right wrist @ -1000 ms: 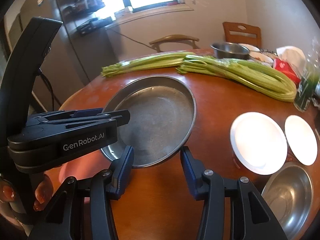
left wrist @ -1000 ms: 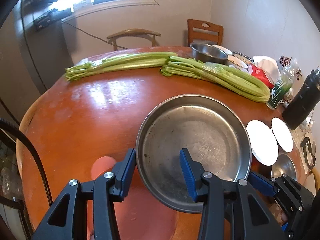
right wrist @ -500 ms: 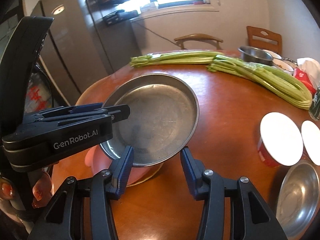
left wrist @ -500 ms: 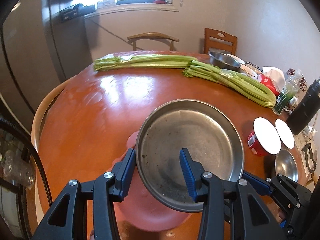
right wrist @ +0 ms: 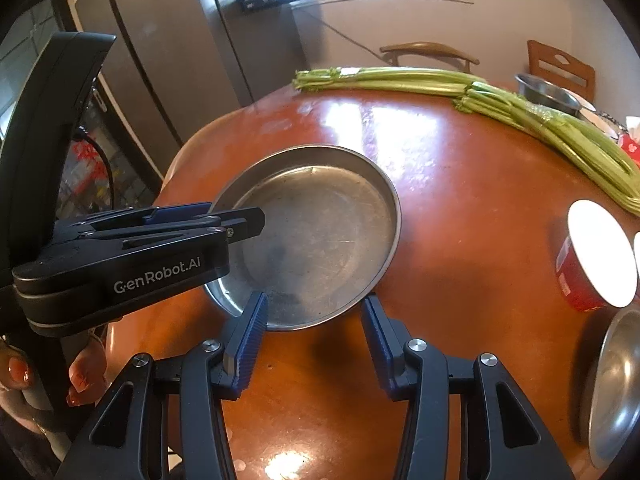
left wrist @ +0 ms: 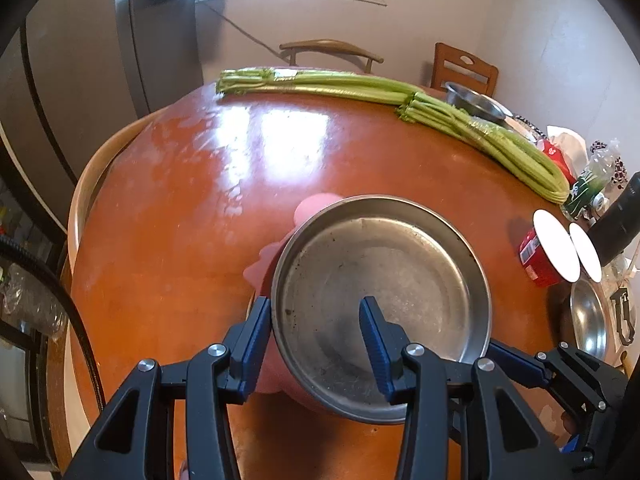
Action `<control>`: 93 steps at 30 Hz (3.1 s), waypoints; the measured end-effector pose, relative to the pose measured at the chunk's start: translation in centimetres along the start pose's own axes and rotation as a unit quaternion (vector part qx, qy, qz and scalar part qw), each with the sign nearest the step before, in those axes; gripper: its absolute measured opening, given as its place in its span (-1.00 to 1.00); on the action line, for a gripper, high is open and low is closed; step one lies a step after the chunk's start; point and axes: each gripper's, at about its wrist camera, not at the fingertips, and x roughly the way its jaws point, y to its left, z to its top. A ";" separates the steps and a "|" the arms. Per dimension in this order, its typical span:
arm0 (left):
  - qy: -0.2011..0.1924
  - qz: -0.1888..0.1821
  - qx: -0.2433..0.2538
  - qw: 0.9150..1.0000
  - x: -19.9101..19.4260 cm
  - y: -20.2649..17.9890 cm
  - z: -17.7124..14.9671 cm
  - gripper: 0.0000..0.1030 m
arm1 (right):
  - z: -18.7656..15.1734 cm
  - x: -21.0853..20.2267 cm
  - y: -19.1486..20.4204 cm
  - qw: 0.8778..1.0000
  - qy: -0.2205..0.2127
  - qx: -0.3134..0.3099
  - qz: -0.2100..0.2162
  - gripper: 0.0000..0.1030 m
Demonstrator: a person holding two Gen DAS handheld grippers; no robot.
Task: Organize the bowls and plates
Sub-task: 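Lift the silver tray and carry it over the pink bowl, then lower the silver tray into the pink bowl and open the left gripper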
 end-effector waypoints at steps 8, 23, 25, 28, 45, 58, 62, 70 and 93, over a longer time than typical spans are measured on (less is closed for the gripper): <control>0.011 0.003 -0.005 1.000 0.9 0.7 -0.4 -0.12 | -0.2 1.0 0.2 1.000 0.014 -0.008 0.004 -0.02; 0.013 -0.001 -0.010 1.000 1.9 0.9 0.1 -0.12 | 0.4 1.9 0.0 1.000 0.010 -0.012 -0.013 -0.02; 0.013 0.001 -0.010 1.000 2.0 0.9 0.1 -0.12 | 0.4 1.9 0.0 1.000 0.009 -0.013 -0.016 -0.02; 0.013 0.002 -0.011 1.000 1.9 1.0 0.1 -0.12 | 0.4 2.0 0.1 1.000 0.007 -0.015 -0.020 -0.02; -0.001 0.008 -0.033 0.999 0.2 3.0 -0.3 -0.12 | 1.0 1.4 -0.7 0.999 -0.014 -0.021 -0.033 -0.02; 0.029 -0.082 -0.107 0.990 0.8 6.0 -2.5 -0.08 | 1.3 0.5 -4.3 0.998 -0.018 0.050 -0.021 0.01; 0.047 -0.106 -0.121 0.986 1.9 5.8 -2.7 -0.03 | 1.4 0.9 -4.4 0.999 -0.009 0.049 -0.012 0.02; 0.051 -0.102 -0.116 0.987 3.1 5.0 -2.1 -0.03 | 1.4 2.3 -3.9 0.999 0.015 0.046 0.012 0.05; 0.043 -0.118 -0.089 0.988 4.8 2.5 0.5 -0.02 | 1.1 1.8 -6.2 0.998 0.007 0.067 -0.014 0.05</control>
